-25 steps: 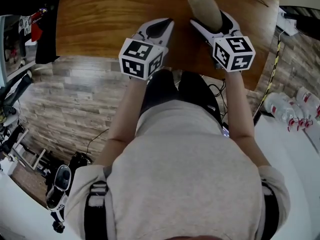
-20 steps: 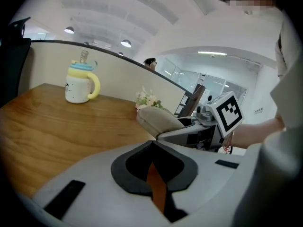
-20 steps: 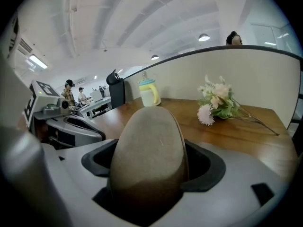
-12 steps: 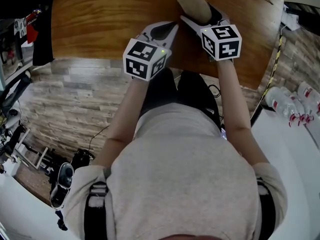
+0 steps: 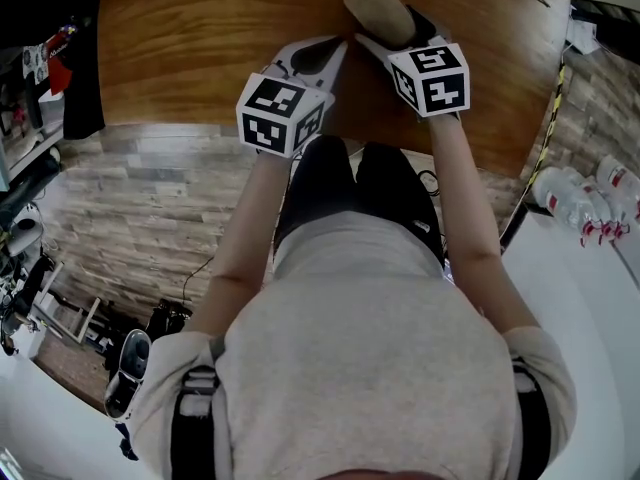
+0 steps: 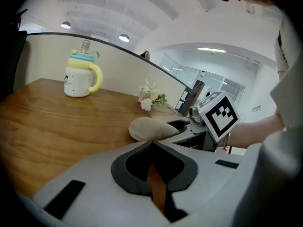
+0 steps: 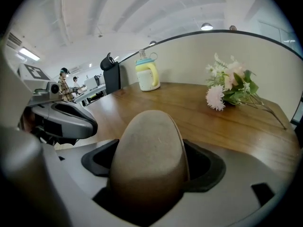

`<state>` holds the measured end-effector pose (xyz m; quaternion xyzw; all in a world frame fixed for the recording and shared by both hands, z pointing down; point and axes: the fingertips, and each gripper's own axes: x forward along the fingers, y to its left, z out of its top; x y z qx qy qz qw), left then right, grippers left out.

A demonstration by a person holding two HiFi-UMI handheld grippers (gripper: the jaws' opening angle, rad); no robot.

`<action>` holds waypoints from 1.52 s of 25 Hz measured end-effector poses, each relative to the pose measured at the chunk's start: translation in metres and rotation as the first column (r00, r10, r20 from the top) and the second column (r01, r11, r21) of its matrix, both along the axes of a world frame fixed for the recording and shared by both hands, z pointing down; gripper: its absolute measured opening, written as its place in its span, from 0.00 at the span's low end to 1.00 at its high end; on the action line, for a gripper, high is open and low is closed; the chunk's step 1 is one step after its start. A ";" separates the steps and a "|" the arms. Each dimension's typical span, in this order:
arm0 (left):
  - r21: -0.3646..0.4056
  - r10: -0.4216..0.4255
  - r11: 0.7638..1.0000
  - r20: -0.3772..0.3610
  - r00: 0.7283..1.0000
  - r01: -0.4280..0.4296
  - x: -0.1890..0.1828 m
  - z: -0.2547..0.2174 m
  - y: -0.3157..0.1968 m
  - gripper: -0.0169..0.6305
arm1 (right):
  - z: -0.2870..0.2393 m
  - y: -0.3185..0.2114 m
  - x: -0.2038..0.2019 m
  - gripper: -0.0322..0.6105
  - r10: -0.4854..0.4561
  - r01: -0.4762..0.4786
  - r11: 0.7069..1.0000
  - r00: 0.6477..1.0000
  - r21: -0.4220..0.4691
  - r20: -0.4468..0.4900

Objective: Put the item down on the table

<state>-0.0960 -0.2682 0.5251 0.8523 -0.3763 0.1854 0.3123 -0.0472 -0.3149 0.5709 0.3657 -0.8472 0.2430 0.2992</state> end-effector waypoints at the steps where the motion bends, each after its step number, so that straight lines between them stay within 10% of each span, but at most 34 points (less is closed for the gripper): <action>1: 0.005 0.000 1.000 0.004 1.000 0.000 -0.002 0.000 -0.001 0.05 | 0.001 0.000 0.000 0.71 0.003 -0.003 1.000 1.000 -0.003 0.002; 27: 0.049 0.052 0.998 -0.025 0.998 -0.050 -0.005 -0.021 -0.001 0.05 | -0.038 0.011 0.016 0.70 0.114 -0.112 0.991 0.993 0.072 -0.029; 38: 0.107 0.134 0.986 -0.030 0.990 -0.130 0.016 -0.056 0.010 0.05 | -0.115 0.016 0.013 0.45 0.042 -0.060 0.979 0.994 0.192 0.100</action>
